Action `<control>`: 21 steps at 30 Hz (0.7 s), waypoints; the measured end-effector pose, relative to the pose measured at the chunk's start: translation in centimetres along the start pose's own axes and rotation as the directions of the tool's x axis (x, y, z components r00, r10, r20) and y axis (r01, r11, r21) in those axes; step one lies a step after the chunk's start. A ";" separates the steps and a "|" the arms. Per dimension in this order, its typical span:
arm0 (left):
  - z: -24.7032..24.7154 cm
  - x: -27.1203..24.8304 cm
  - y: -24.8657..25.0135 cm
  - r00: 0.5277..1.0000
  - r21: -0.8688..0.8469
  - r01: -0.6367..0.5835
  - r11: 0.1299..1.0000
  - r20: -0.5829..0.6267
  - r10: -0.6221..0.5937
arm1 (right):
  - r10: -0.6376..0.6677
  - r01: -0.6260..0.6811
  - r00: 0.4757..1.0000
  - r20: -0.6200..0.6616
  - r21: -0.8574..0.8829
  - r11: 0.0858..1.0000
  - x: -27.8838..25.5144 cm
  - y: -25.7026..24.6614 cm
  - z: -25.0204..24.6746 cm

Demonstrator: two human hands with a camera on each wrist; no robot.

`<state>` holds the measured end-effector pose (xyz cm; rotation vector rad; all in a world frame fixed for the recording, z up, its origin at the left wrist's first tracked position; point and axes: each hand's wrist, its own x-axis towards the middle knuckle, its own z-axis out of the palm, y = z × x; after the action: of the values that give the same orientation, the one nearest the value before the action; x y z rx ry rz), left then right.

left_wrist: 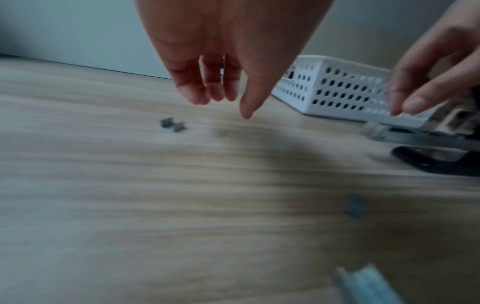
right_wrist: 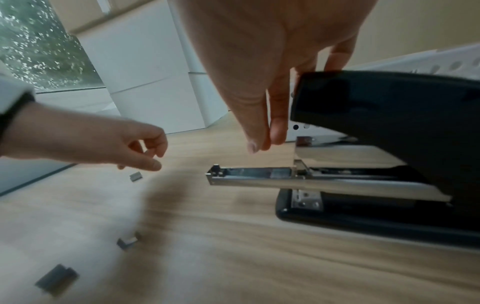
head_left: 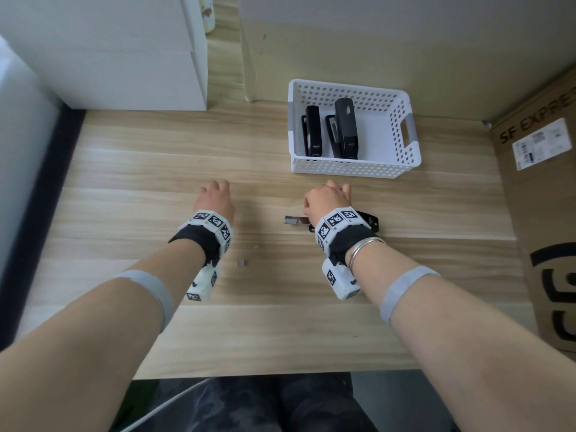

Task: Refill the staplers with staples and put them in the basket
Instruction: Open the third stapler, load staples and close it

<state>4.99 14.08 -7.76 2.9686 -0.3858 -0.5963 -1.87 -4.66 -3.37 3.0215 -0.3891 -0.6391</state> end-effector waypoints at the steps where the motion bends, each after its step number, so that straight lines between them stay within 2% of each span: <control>1: 0.0 0.1 -0.6 1.000 0.083 0.023 0.996 0.003 -0.024 | -0.012 0.012 1.000 -0.002 0.007 1.000 0.0 -0.2 0.0; 3: -0.1 0.1 -1.4 0.997 0.168 0.063 0.984 0.039 -0.070 | -0.030 0.030 1.000 -0.003 0.014 0.999 0.0 -0.4 0.2; 6: -0.2 0.6 -2.0 0.985 0.127 0.134 0.983 0.089 -0.146 | -0.037 0.037 0.999 -0.017 0.018 0.999 0.0 -0.5 0.6; 9: -0.2 0.7 -2.0 0.985 0.053 0.128 0.990 0.107 -0.133 | -0.040 0.040 0.999 -0.023 0.019 0.999 -0.1 -0.4 0.9; 13: -0.2 0.7 -0.9 0.995 -0.145 0.057 0.988 0.086 -0.045 | -0.064 0.067 0.997 -0.046 0.067 0.995 -0.1 -0.3 1.0; 16: -0.5 0.4 1.6 0.994 -0.308 -0.070 0.949 0.060 0.093 | -0.115 0.122 0.992 -0.061 0.137 0.983 -0.1 -0.2 0.5; 18: -0.7 -0.1 3.4 0.985 -0.443 -0.146 0.885 0.022 0.173 | -0.134 0.144 0.989 -0.065 0.185 0.972 -0.1 -0.3 0.1; 21: -1.0 -0.8 5.8 0.970 -0.632 -0.184 0.753 0.007 0.243 | -0.148 0.158 0.987 -0.056 0.233 0.960 0.0 -0.3 -0.3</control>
<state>3.34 8.79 -5.71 2.2219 -0.4239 -0.6701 -1.66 -4.39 -3.17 3.3123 -0.2473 -0.5800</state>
